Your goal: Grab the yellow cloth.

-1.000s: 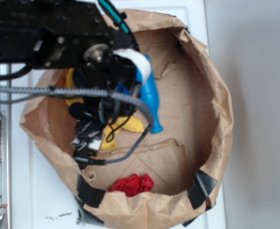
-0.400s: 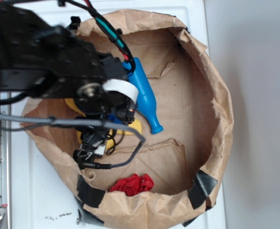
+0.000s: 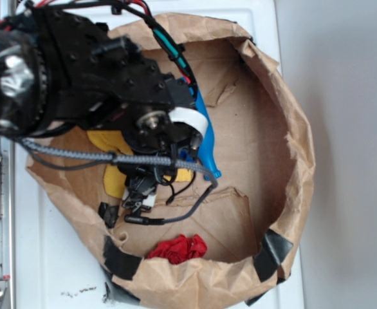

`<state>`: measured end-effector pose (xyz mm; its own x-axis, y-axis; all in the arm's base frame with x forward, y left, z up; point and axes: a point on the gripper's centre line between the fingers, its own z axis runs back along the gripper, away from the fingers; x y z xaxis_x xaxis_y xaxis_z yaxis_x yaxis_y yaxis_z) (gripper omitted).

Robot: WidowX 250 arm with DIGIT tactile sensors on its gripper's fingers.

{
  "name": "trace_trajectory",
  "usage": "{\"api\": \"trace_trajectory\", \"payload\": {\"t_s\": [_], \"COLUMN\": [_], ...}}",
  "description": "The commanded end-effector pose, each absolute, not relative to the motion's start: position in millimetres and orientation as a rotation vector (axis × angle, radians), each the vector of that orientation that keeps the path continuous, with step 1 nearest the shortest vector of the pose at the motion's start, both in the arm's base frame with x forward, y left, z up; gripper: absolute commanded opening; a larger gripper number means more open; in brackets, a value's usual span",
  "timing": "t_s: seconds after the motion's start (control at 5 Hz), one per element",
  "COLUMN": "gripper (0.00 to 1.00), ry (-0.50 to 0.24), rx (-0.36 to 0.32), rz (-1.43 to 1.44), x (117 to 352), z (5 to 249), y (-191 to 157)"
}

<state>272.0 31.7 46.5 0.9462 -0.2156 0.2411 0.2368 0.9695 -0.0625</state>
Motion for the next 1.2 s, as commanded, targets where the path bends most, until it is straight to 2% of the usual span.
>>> {"api": "trace_trajectory", "payload": {"t_s": [0.0,0.6,0.8,1.0], "gripper": [0.0,0.0,0.0,0.0], "ry": [-0.342,-0.34,-0.323,-0.305], "rx": [-0.073,-0.102,-0.129,-0.156], "rz": [-0.212,-0.204,-0.198,-0.161], "x": [281,279,279,279], "z": [54,66,77,105], "y": [45,45,44,42]}}
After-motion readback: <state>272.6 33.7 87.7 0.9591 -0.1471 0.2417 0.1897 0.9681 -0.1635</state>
